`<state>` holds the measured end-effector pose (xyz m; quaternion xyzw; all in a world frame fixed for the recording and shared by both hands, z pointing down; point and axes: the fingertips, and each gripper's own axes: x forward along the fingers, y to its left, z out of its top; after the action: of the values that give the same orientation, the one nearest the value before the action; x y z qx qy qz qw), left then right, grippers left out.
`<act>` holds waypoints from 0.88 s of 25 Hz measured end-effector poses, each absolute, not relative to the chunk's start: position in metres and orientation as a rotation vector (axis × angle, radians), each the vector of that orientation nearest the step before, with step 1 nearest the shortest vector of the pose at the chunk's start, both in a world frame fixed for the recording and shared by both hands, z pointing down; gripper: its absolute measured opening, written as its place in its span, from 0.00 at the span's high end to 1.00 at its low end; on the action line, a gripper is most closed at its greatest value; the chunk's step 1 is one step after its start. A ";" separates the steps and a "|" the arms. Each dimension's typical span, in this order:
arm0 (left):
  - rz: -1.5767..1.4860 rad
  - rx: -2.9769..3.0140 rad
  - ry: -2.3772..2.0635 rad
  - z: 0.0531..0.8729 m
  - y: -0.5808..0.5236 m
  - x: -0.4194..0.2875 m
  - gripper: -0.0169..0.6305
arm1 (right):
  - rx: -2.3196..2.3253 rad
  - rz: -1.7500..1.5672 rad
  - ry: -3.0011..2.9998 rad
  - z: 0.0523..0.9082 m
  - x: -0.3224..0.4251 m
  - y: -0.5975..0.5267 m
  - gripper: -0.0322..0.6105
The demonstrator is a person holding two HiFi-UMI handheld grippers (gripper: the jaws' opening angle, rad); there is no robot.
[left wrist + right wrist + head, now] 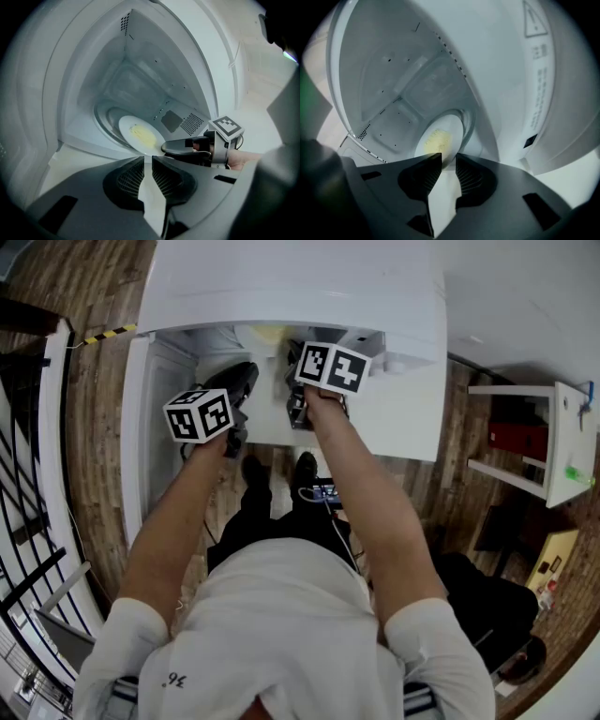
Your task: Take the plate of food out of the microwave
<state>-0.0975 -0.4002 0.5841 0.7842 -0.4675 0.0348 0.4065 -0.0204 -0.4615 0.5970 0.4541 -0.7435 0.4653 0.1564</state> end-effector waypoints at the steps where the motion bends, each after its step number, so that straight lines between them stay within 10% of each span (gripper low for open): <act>1: 0.085 1.975 -1.181 0.584 -0.401 -0.099 0.92 | 1.306 1.343 -2.131 0.595 -0.017 -0.461 0.80; 22: -0.053 1.953 -0.953 0.592 -0.423 -0.086 0.82 | 1.278 1.608 -2.106 0.601 0.034 -0.432 0.88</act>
<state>-0.0856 -0.4226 0.5922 0.7952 -0.3882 -0.0218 0.4652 0.0342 -0.4324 0.6007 0.4322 -0.7123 0.5440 0.1000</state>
